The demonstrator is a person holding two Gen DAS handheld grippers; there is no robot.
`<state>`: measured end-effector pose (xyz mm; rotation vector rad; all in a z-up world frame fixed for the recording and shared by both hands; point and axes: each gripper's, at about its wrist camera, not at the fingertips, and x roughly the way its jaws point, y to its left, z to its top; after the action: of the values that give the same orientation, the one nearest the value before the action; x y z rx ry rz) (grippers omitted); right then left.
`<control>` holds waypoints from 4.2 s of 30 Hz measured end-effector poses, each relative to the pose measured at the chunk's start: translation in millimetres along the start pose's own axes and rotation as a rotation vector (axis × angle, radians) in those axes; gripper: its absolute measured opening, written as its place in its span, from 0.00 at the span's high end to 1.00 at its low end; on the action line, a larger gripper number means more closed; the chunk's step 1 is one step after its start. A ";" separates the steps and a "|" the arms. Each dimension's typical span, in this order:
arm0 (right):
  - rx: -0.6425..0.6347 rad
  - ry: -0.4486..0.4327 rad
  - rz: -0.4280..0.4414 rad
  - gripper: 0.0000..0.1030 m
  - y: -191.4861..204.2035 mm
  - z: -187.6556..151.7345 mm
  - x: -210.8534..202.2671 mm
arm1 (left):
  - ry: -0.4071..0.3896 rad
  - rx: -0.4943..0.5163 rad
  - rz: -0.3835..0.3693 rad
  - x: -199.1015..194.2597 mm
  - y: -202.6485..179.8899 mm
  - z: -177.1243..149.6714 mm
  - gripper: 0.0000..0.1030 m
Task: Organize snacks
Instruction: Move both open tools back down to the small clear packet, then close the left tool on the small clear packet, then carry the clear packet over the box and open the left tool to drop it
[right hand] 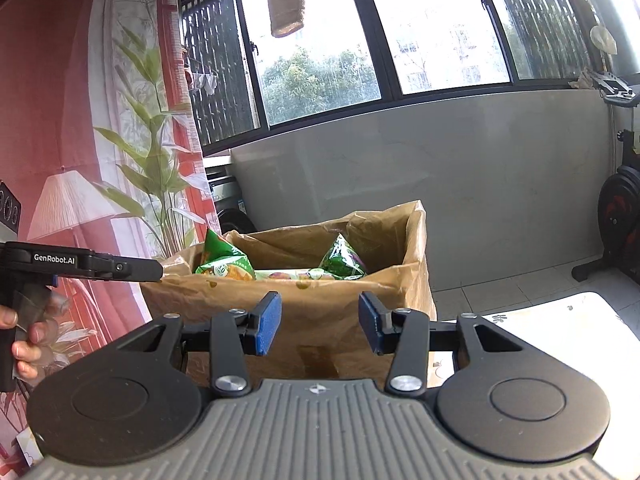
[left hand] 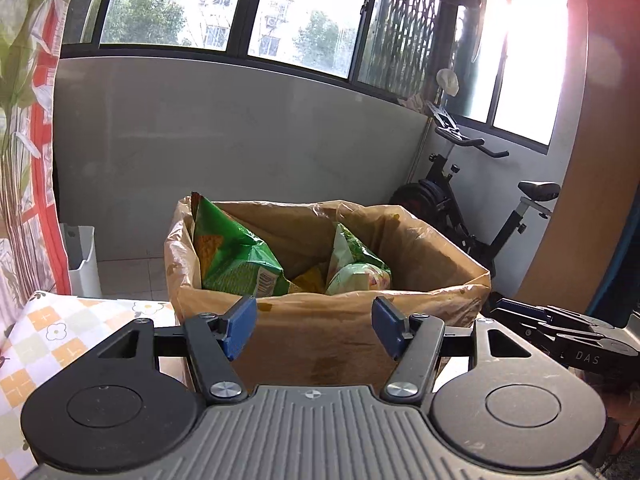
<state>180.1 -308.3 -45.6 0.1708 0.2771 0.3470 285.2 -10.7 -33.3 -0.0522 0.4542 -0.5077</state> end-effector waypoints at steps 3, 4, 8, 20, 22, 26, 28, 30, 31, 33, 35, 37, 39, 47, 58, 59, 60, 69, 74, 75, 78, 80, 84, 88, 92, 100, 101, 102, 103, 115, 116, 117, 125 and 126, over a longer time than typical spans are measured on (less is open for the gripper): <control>-0.009 0.027 -0.004 0.55 3.4 -13.2 -5.4 | 0.016 -0.005 -0.017 -7.5 2.0 -17.5 0.36; -0.017 0.039 -0.004 0.55 4.7 -19.0 -6.7 | 0.030 -0.010 -0.020 -8.8 4.1 -25.6 0.36; -0.011 0.122 0.000 0.55 5.2 -41.2 0.3 | 0.095 -0.043 -0.023 1.1 13.3 -49.5 0.41; -0.080 0.394 0.081 0.55 17.2 -86.4 67.7 | 0.300 -0.106 0.010 69.8 62.3 -111.4 0.56; -0.115 0.429 0.096 0.55 24.3 -92.7 82.1 | 0.330 -0.120 -0.002 81.8 67.0 -120.4 0.56; -0.193 0.484 0.126 0.55 40.1 -103.2 106.3 | 0.358 -0.157 -0.022 101.5 75.0 -130.9 0.56; -0.219 0.506 0.133 0.55 46.2 -107.9 115.2 | 0.361 -0.177 -0.030 108.6 79.0 -133.6 0.56; -0.236 0.518 0.139 0.55 50.0 -110.6 122.8 | 0.359 -0.194 -0.041 113.1 84.4 -136.7 0.56; -0.241 0.521 0.142 0.55 51.4 -111.4 125.6 | 0.357 -0.200 -0.046 114.5 86.5 -137.2 0.56; -0.249 0.533 0.152 0.55 53.5 -114.2 132.1 | 0.358 -0.207 -0.053 117.8 89.5 -138.4 0.56; -0.252 0.542 0.160 0.55 56.1 -116.8 135.7 | 0.362 -0.209 -0.053 119.0 92.1 -140.1 0.56; -0.249 0.547 0.167 0.55 58.7 -118.3 138.5 | 0.367 -0.221 -0.062 121.7 95.4 -142.0 0.57; -0.241 0.547 0.170 0.55 59.3 -119.0 139.9 | 0.377 -0.226 -0.071 124.8 98.4 -145.9 0.71; -0.217 0.538 0.174 0.55 58.9 -125.0 139.5 | 0.402 -0.204 -0.115 130.0 95.9 -151.4 0.80; -0.267 0.526 0.123 0.55 53.4 -122.5 145.1 | 0.382 -0.225 -0.133 127.2 100.9 -152.6 0.79; -0.270 0.524 0.126 0.55 53.6 -122.9 146.4 | 0.382 -0.227 -0.135 125.3 103.0 -153.8 0.79; -0.273 0.524 0.127 0.55 54.0 -123.5 147.7 | 0.383 -0.228 -0.137 127.4 102.6 -154.0 0.79; -0.255 0.510 0.136 0.73 54.6 -127.3 150.8 | 0.378 -0.227 -0.156 122.6 96.6 -158.5 0.79; -0.246 0.509 0.135 0.80 56.4 -129.2 144.0 | 0.384 -0.193 -0.156 114.6 89.9 -159.4 0.79; -0.240 0.508 0.135 0.80 56.0 -129.8 141.7 | 0.386 -0.195 -0.159 112.9 89.1 -160.6 0.79; -0.233 0.511 0.136 0.80 56.9 -131.4 134.0 | 0.393 -0.184 -0.164 107.5 81.6 -165.7 0.79; -0.227 0.513 0.136 0.80 57.1 -132.4 126.4 | 0.396 -0.173 -0.166 102.4 75.0 -168.6 0.79; -0.231 0.505 0.131 0.80 58.1 -134.4 108.4 | 0.394 -0.166 -0.180 91.8 62.7 -173.1 0.79; -0.225 0.485 0.125 0.80 57.5 -131.9 91.2 | 0.374 -0.161 -0.193 79.6 53.2 -170.1 0.79; -0.231 0.441 0.124 0.80 58.8 -121.0 76.4 | 0.334 -0.147 -0.203 66.6 43.7 -159.5 0.79; -0.264 0.301 0.130 0.80 67.5 -83.5 44.9 | 0.215 -0.115 -0.244 30.9 18.0 -118.0 0.80; -0.268 0.280 0.133 0.80 69.5 -77.6 42.0 | 0.196 -0.100 -0.241 26.3 14.2 -111.9 0.80; -0.278 0.263 0.128 0.80 71.5 -72.4 39.6 | 0.180 -0.085 -0.238 22.9 11.2 -106.4 0.80; -0.289 0.246 0.126 0.80 73.3 -67.4 37.4 | 0.163 -0.076 -0.238 20.3 8.2 -100.0 0.80; -0.322 0.082 0.129 0.80 80.2 4.7 30.3 | 0.003 -0.015 -0.241 3.7 -15.5 -38.1 0.80; -0.319 0.075 0.131 0.80 79.4 11.1 31.9 | -0.004 -0.011 -0.238 4.2 -15.5 -33.3 0.80; -0.315 0.069 0.134 0.80 78.8 16.9 35.2 | -0.013 -0.006 -0.234 4.2 -14.1 -27.2 0.80; -0.310 0.075 0.132 0.80 72.7 49.4 84.1 | -0.020 0.000 -0.187 32.9 1.5 5.8 0.80; -0.307 0.081 0.131 0.80 71.6 52.0 92.1 | -0.017 -0.006 -0.180 36.6 7.0 8.0 0.80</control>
<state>256.4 -215.2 -3.1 -0.1276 0.2900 0.5224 320.3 -22.6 -42.1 -0.1037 0.4362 -0.6821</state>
